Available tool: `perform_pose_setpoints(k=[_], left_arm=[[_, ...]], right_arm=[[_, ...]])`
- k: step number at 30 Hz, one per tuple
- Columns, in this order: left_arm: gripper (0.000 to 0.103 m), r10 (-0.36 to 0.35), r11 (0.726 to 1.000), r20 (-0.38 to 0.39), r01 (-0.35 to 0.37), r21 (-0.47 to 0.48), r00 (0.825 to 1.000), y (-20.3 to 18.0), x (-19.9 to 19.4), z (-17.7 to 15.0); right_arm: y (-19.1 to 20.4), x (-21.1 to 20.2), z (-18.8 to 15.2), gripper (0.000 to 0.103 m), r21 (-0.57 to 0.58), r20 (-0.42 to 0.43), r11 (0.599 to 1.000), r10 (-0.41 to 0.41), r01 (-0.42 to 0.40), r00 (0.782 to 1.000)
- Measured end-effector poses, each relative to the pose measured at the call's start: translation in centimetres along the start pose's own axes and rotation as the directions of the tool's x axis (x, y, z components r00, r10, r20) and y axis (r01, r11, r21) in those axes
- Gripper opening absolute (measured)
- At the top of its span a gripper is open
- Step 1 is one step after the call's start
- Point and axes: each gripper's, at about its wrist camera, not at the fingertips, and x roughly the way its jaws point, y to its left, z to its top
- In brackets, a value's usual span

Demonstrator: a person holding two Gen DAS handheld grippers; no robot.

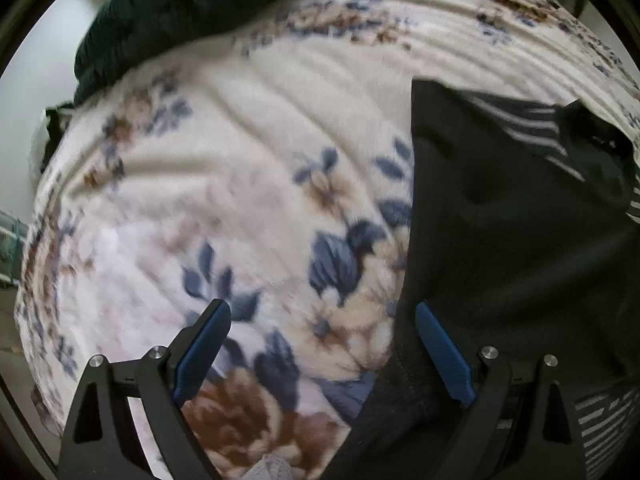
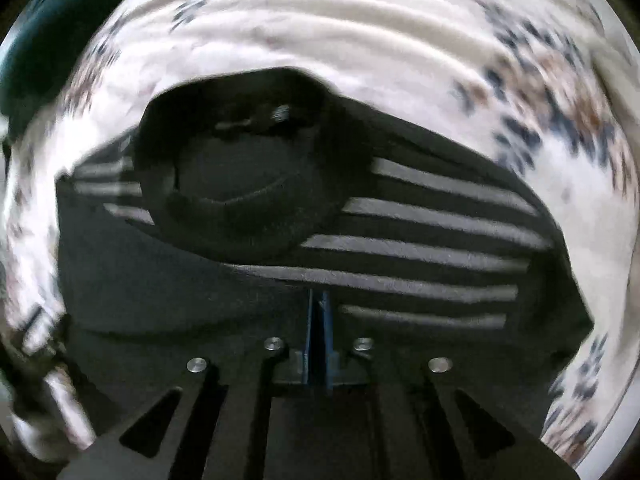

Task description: Fold small clothes

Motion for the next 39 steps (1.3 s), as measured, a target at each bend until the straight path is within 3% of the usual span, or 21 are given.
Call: perform_pose_setpoints(k=[2,7,10,13,16,17,19,23,28,29,31,32,33,39], left_arm=[[0.094,-0.009,1.000,0.029,0.008,0.013,1.000,0.0,-1.0,0.1],[0.094,-0.014,0.999,0.014,0.014,0.032,1.000,-0.5,-0.3,-0.2],[0.094,-0.013,1.000,-0.028,0.013,0.023,1.000,-0.8,1.0,-0.5],[0.094,-0.012,1.000,-0.037,0.013,0.010,0.999,-0.9,1.7,-0.8],[0.094,-0.002,1.000,-0.035,0.003,0.015,0.999,-1.0,1.8,-0.7],[0.094,0.003,1.000,-0.035,-0.002,0.018,0.999,-1.1,1.8,-0.7],[0.094,0.008,1.000,-0.034,-0.007,0.024,0.999,-1.2,1.8,-0.7],[0.094,0.001,1.000,-0.039,0.000,0.020,0.999,-1.2,2.0,-0.8],[0.094,-0.001,1.000,-0.040,0.001,0.006,0.999,-0.9,1.9,-0.6],[0.094,0.000,1.000,-0.035,0.000,0.005,0.999,-0.8,1.7,-0.5],[0.094,-0.002,1.000,-0.011,0.002,0.005,1.000,-0.7,0.7,-0.5],[0.094,-0.001,1.000,0.004,0.001,0.007,1.000,-0.8,0.0,-0.6],[0.094,-0.001,1.000,0.017,0.001,0.008,1.000,-0.9,-0.9,-0.7],[0.094,-0.056,0.998,0.057,0.054,0.039,0.997,-2.7,-6.9,-3.8]], right_arm=[[-2.7,-3.2,-1.2,0.044,0.112,0.065,0.993,0.016,-0.023,0.998],[-11.9,-9.1,-7.8,0.045,0.344,0.120,0.939,-0.052,0.008,0.991],[-17.1,-9.3,-11.9,0.046,0.434,0.074,0.900,-0.077,0.037,0.994],[-18.7,-7.4,-15.1,0.046,0.491,0.052,0.871,-0.029,0.000,0.998],[-18.1,-5.0,-15.1,0.046,0.514,0.065,0.856,0.019,-0.050,0.998],[-17.0,-4.2,-14.9,0.045,0.518,0.072,0.854,0.012,-0.047,0.997],[-16.5,-3.9,-14.8,0.005,0.503,0.093,0.864,-0.027,-0.023,0.995],[-16.7,-3.3,-14.5,0.003,0.524,0.082,0.849,-0.138,0.075,0.987],[-16.0,-2.2,-13.6,0.003,0.477,0.029,0.873,-0.133,0.103,0.991],[-15.6,-2.2,-13.4,0.010,0.469,0.015,0.878,-0.110,0.090,0.994],[-14.7,-2.6,-13.1,0.037,0.451,0.013,0.890,-0.087,0.072,0.996],[-14.2,-3.2,-13.3,0.060,0.438,0.027,0.897,-0.072,0.053,0.997],[-13.6,-3.8,-13.6,0.067,0.422,0.043,0.906,-0.058,0.034,0.997],[-11.9,-6.6,-17.8,0.079,0.357,0.066,0.934,-0.005,-0.019,0.998]])
